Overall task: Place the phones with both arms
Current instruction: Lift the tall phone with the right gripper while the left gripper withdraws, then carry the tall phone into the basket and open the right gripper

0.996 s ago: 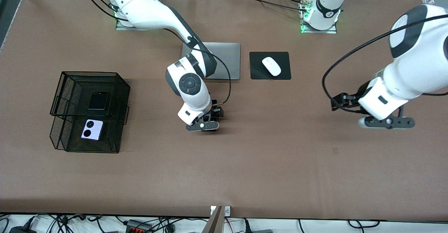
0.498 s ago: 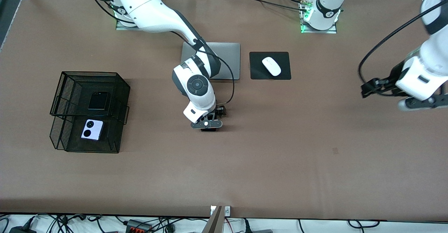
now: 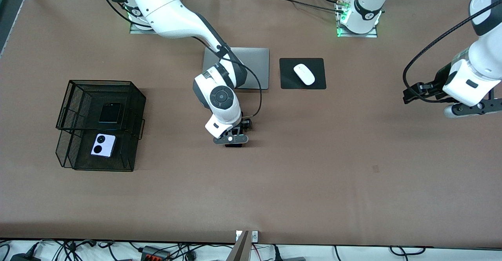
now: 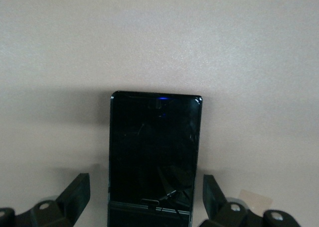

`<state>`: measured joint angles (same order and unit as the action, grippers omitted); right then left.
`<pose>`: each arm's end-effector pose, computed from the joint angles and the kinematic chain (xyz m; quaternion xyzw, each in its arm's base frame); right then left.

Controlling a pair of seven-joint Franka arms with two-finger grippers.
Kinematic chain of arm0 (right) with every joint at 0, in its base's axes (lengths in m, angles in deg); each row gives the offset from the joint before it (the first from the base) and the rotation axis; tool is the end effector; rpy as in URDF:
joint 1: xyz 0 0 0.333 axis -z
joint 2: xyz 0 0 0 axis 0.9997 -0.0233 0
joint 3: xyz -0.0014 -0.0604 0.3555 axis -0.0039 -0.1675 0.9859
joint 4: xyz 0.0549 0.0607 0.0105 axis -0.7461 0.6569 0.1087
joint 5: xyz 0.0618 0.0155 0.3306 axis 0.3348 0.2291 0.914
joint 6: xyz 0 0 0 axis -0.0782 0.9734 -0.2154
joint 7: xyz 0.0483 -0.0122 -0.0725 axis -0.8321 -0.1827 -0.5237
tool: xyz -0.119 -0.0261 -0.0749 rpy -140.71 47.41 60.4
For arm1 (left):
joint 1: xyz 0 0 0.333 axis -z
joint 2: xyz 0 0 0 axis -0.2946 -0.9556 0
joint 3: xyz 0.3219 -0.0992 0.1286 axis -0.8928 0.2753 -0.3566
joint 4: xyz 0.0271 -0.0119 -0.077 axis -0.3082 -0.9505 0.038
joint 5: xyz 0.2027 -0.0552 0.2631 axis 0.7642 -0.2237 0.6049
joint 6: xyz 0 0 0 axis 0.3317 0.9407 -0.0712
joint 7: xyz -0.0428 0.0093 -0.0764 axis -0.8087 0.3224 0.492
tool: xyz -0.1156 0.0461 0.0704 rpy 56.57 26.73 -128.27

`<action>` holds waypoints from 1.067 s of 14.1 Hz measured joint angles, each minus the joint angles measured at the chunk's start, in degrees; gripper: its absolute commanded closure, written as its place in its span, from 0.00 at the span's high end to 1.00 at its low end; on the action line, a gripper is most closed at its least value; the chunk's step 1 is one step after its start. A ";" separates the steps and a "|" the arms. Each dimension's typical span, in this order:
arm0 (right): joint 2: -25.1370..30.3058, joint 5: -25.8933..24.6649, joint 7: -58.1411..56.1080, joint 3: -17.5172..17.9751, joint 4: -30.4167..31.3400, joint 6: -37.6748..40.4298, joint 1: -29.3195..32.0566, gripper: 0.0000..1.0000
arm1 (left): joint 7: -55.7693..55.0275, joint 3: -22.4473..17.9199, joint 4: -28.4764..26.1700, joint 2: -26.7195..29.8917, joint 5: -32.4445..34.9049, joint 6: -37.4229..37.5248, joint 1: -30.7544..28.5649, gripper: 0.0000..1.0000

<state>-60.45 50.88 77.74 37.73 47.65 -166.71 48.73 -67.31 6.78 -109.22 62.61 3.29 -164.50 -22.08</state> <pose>0.5721 0.4491 0.2143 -0.9996 -0.0285 -0.0037 0.0075 0.5405 -0.0327 0.5653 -0.9969 -0.0772 0.0147 0.0009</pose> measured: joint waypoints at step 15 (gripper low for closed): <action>-1.23 0.04 0.76 0.30 0.00 0.17 -0.17 0.93 | 2.08 -1.57 -1.24 0.96 0.00 -2.58 2.01 1.00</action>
<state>-61.68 50.92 78.50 38.03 47.65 -166.54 48.56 -65.23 5.20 -110.46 63.57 3.29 -167.08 -20.07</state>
